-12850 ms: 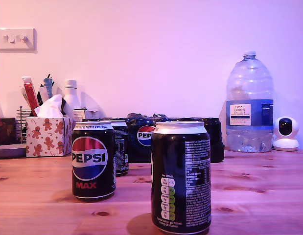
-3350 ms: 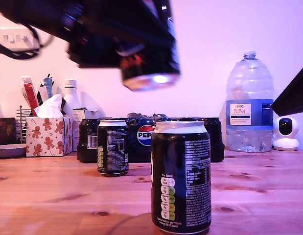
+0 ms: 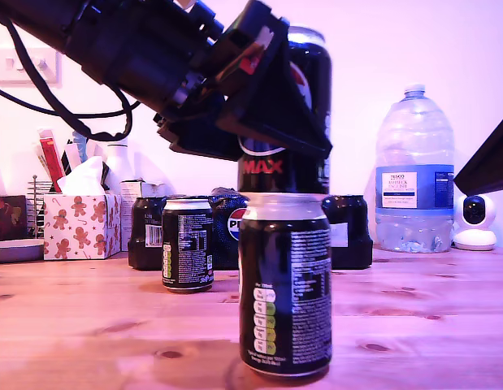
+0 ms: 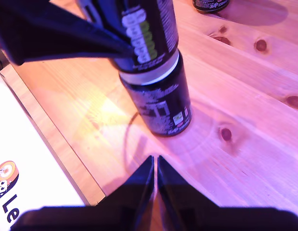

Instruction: Stack up the Pepsi cans on top of each other

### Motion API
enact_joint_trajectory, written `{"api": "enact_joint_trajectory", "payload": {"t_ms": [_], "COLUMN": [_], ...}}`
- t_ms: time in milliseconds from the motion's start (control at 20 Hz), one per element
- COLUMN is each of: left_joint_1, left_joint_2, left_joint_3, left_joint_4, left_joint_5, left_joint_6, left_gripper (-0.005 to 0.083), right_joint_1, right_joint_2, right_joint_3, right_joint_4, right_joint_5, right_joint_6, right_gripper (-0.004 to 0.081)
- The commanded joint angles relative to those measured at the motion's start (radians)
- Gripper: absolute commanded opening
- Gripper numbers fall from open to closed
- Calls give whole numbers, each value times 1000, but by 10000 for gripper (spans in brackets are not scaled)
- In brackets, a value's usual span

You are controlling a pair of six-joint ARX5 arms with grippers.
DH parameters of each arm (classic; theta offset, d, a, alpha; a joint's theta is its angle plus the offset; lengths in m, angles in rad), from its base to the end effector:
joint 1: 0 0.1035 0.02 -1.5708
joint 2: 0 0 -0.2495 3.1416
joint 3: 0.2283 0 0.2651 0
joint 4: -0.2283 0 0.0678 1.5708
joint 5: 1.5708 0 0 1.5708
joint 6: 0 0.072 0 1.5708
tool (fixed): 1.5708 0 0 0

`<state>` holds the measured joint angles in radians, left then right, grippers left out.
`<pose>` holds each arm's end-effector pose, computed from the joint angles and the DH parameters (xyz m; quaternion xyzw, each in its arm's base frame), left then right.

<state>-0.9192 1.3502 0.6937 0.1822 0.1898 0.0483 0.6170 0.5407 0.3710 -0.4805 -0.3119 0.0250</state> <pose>0.1892 -0.2705 0.1736 0.1037 0.2071 -0.5169 0.8241 0.1334 0.1217 0.1649 -0.0379 0.3210 0.4205 0.8478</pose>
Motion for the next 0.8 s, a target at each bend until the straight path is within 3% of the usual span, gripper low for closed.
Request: {"api": "enact_joint_trajectory", "payload": {"t_ms": [0,750], "left_joint_1": [-7,-7], "left_joint_2": [-3,-3], "left_joint_3": [13,13], "left_joint_4": [24,5], "left_joint_5": [14,12], "left_joint_6": [-20,-23], "left_gripper": [607,608], "right_joint_1": [6,6], "right_joint_2": [4,4], "right_joint_3": [-9,-9], "right_joint_4": [7,8], "right_joint_5": [-3,-3], "right_joint_6": [0,0], "right_gripper": [-13,-13]}}
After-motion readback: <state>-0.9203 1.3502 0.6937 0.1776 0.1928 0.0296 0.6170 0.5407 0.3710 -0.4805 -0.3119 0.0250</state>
